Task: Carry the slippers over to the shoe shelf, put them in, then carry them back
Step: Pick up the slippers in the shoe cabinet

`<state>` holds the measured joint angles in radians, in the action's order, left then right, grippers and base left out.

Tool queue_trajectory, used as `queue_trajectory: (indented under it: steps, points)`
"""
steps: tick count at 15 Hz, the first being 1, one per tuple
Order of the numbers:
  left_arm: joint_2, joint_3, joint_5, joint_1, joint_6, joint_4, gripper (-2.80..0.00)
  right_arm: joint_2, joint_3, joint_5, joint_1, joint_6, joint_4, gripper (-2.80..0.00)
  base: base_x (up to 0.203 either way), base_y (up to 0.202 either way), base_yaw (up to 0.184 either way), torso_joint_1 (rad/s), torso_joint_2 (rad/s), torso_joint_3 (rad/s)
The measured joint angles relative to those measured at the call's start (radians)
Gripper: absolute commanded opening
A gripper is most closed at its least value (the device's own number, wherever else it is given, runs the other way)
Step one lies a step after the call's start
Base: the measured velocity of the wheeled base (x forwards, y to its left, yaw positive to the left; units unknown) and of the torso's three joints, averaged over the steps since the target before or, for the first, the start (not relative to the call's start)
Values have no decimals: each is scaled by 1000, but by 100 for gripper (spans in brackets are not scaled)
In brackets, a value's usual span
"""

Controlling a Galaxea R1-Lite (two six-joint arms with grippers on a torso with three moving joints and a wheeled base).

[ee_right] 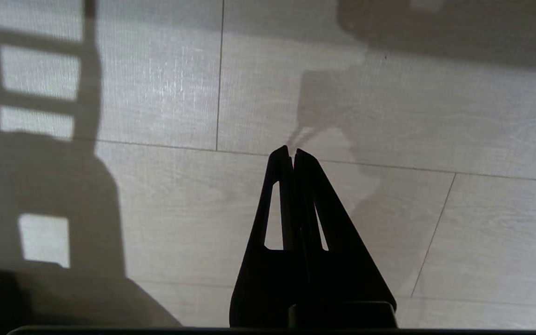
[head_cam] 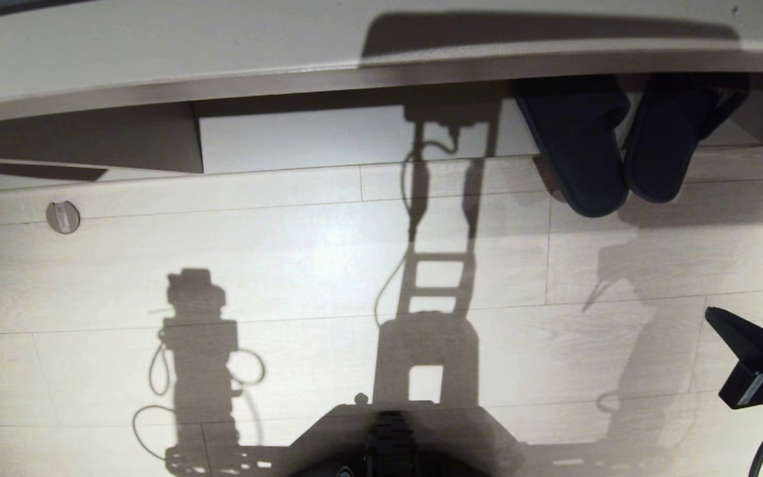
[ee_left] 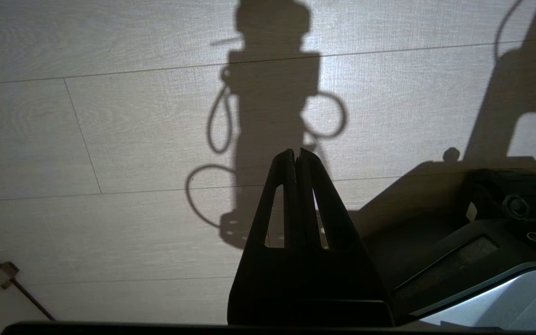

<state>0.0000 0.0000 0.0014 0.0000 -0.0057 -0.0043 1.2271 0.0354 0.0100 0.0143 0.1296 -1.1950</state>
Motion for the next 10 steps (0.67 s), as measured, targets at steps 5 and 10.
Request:
queue_trajectory:
  steps: [5, 10]
  points:
    - [0, 0, 0, 0, 0, 0, -280, 162, 26, 6, -1, -2, -188, -280, 0, 0, 0, 0, 0, 0]
    - [0, 0, 0, 0, 0, 0, -280, 270, 128, 8, -3, 9, -253, -280, 0, 0, 0, 0, 0, 0]
